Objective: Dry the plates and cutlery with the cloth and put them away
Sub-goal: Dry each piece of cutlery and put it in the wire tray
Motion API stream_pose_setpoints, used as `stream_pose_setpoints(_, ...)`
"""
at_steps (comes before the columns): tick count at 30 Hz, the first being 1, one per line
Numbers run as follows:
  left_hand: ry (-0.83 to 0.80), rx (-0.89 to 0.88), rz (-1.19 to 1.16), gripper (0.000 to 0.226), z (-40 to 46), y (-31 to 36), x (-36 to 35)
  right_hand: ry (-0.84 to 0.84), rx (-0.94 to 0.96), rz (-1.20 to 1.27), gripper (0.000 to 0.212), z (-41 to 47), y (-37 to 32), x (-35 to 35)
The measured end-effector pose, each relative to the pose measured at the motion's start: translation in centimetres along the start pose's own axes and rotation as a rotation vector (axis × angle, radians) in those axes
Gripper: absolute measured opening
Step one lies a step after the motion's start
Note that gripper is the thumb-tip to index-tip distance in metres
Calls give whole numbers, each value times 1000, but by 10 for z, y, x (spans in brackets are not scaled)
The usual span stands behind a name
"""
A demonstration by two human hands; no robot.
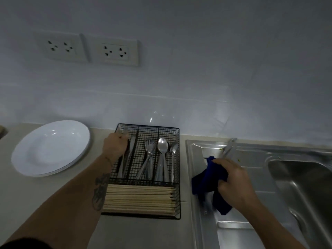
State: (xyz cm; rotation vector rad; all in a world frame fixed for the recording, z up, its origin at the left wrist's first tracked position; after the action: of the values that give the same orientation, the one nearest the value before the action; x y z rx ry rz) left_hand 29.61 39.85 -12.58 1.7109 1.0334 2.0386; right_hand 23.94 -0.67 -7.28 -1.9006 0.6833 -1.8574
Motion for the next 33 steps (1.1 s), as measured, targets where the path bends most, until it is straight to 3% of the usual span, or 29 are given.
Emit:
stream_pose_setpoints(4,-58,-19,83,52,-8,7,-14,33,-90,60,66,6,21,12)
stream_pose_setpoints(8,66,-176,106,11,-28,53,-12,77,-177,69,67,4,45,32)
stream_pose_setpoints(11,123,-425,42,15,-53,122,-30,106,-209,96,67,-2,56,49)
stream_pose_setpoints(15,-7,-563,-19,20,-84,193,-95,102,-233,84,66,-10,69,64)
stream_pose_setpoints(22,-273,-498,98,12,-123,234,-203,61,-250,104,67,-9,102,75)
stream_pose_setpoints(29,-266,-466,218,3,-128,225,-232,-16,-253,93,64,-1,132,75)
stream_pose_setpoints(33,-302,-454,261,13,-127,227,-236,-72,-248,109,65,4,137,69)
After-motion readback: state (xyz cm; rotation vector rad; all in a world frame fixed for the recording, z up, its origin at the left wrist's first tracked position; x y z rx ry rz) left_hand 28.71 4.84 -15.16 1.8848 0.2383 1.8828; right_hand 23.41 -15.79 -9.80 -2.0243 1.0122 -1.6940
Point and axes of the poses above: each hand's wrist, its own z-axis towards the middle knuckle, its own x-axis out of the back of the hand, y = z × x, the point moved 9 cm from there along z, towards the middle knuckle, and after that the axes turned 15 degrees about -x, right-handed, at the moved point
